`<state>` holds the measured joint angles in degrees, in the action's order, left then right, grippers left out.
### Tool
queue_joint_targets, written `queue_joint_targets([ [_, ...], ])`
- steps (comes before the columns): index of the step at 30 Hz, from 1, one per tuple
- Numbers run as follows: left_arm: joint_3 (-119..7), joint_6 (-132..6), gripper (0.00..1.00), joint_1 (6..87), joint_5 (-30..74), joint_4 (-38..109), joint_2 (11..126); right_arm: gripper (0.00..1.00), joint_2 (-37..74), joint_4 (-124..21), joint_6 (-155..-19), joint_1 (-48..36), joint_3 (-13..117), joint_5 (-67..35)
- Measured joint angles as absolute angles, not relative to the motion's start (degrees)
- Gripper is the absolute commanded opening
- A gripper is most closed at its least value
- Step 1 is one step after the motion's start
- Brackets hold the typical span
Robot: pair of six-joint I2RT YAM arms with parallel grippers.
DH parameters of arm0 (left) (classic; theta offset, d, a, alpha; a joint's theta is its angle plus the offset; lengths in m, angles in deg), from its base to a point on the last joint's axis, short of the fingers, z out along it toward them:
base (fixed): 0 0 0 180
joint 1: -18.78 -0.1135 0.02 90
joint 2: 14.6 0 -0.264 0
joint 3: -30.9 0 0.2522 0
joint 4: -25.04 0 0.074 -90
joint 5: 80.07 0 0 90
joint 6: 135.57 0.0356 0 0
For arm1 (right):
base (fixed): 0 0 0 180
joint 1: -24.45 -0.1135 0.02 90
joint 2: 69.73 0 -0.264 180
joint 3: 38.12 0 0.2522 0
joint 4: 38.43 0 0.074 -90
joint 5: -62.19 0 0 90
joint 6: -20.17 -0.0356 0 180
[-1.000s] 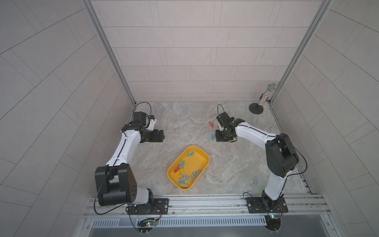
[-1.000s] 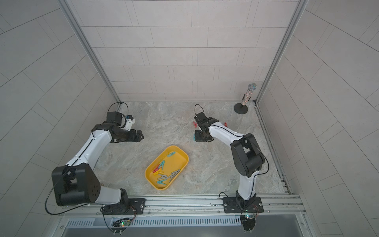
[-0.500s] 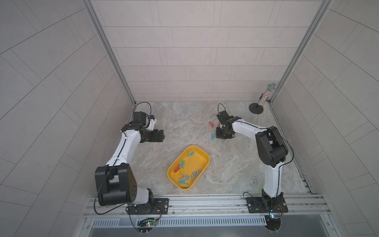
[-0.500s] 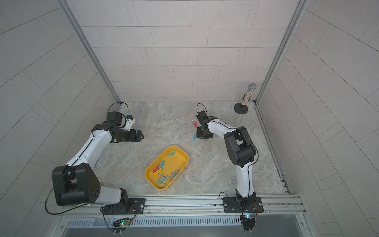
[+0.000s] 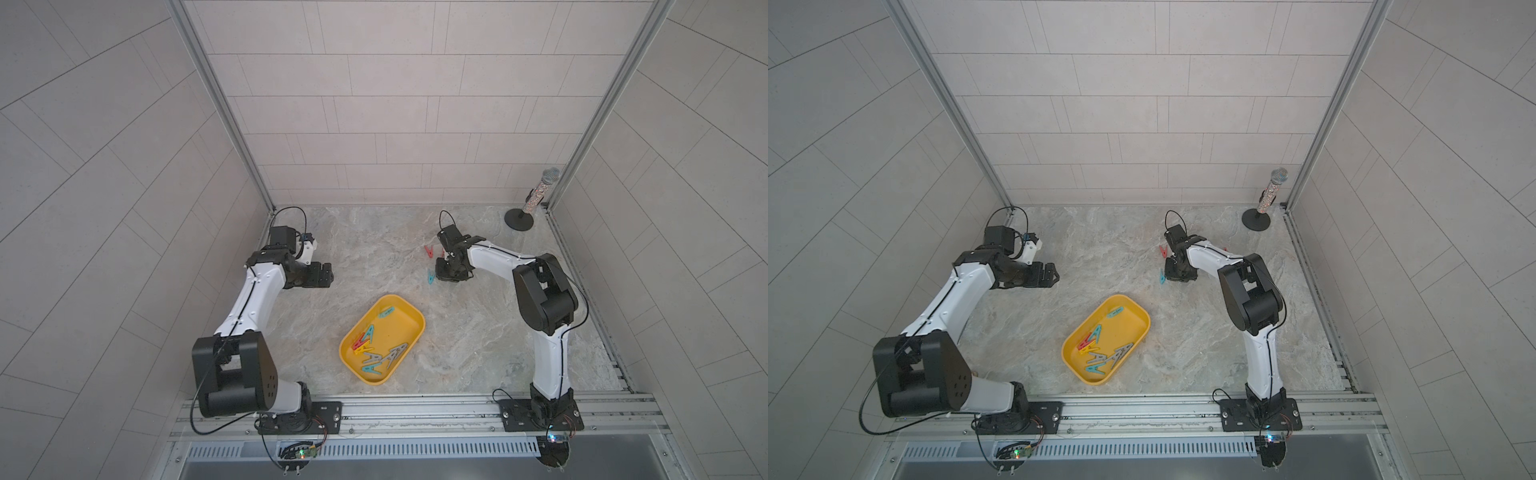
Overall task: Take the clothespins out of the storage box
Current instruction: Place the clothespin at the center of the board.
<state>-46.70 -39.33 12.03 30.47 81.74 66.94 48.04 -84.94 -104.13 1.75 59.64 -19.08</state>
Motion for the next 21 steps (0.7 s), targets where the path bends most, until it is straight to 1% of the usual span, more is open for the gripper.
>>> queue_joint_targets([
  [7, -46.70, -39.33, 0.99, 12.03, 30.49, 81.74, 66.94, 0.29, 47.93, -84.90, -104.15, 1.75, 59.64, -18.99],
  [11, -46.70, -39.33, 0.99, 12.03, 30.49, 81.74, 66.94, 0.30, 47.30, -85.18, -104.13, 1.75, 59.60, -18.99],
  [12, -46.70, -39.31, 0.99, 12.03, 30.49, 81.74, 66.94, 0.34, 46.80, -85.34, -104.20, 1.75, 59.54, -19.01],
  [21, -46.70, -39.33, 0.99, 12.03, 30.95, 81.74, 66.94, 0.35, 36.98, -86.52, -103.15, 1.55, 59.08, -17.81],
])
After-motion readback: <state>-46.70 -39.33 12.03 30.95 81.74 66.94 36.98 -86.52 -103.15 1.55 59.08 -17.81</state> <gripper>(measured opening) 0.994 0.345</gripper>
